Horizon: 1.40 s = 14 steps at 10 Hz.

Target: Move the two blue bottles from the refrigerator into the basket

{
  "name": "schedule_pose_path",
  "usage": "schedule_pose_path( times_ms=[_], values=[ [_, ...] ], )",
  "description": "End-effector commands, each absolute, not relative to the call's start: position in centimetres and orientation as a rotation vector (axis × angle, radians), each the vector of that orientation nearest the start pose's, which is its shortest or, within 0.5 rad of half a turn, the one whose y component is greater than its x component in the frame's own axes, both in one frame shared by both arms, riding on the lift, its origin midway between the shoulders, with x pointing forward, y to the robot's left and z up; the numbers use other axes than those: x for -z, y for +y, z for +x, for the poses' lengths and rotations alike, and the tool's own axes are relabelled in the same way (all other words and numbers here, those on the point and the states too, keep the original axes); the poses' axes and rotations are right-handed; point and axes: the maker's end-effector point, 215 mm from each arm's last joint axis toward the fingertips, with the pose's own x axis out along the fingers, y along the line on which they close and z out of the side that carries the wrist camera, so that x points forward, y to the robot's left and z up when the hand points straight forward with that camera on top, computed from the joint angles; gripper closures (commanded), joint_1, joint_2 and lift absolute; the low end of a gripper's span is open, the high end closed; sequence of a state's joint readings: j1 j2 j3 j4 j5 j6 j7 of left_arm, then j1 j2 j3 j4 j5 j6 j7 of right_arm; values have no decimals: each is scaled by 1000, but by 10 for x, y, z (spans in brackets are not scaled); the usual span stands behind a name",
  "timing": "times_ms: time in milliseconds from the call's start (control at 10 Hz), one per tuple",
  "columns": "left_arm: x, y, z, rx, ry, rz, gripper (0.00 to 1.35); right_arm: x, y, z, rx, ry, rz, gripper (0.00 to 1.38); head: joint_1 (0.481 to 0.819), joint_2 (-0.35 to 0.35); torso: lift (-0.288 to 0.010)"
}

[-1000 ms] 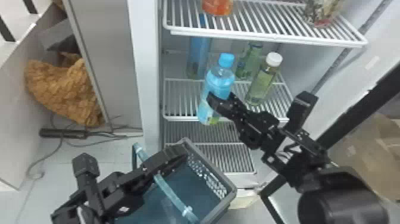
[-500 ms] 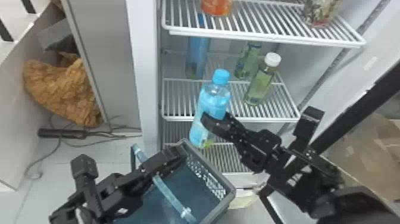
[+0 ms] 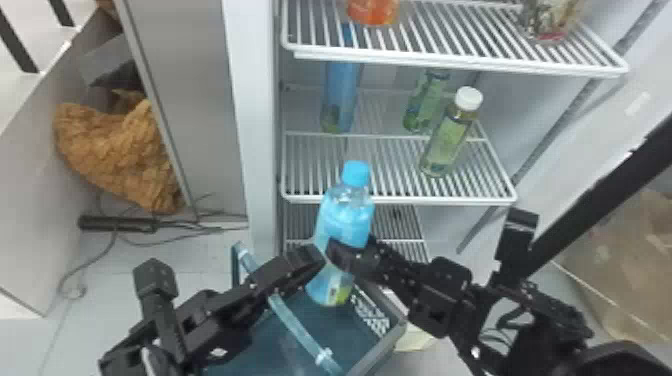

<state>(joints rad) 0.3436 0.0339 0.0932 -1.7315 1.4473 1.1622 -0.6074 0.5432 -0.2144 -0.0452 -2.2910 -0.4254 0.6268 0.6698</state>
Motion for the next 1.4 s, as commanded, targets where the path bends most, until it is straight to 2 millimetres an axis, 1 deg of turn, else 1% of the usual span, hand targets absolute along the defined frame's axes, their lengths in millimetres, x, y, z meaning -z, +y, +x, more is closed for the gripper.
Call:
schedule_pose_path(
  times_ms=[0,100,200,300,400,500,600,700,900,1100,1300],
  values=[
    [326,14,318,1077,623,-1669,1197,369,-81,331,-873,481,357,1277,695,-131,-220],
    [325,14,318,1076,618,-1671,1199,385,-77,322,-893,536,382,1277,695,-124,-220],
    [325,15,319,1075,616,-1671,1197,400,-68,314,-920,586,429,1240,695,-121,-220],
    [324,14,319,1077,616,-1673,1197,412,-52,306,-965,623,518,835,695,-112,-220],
    [324,14,319,1078,615,-1675,1197,421,-37,297,-1021,656,584,427,695,-92,-220],
    [323,14,319,1080,613,-1673,1197,419,-31,297,-1041,654,589,131,695,-63,-220],
    [322,14,320,1082,611,-1672,1199,414,-32,302,-1040,626,583,65,695,-43,-220],
    [324,14,319,1077,615,-1673,1197,413,-38,306,-1028,615,576,121,695,-37,-220],
    [324,14,318,1076,615,-1677,1197,405,-53,319,-991,558,552,134,695,-47,-220],
    [323,14,319,1079,613,-1676,1197,384,-71,338,-944,452,508,136,695,-76,-220],
    [324,14,318,1077,614,-1678,1197,363,-83,353,-909,373,472,137,695,-100,-220]
  ],
)
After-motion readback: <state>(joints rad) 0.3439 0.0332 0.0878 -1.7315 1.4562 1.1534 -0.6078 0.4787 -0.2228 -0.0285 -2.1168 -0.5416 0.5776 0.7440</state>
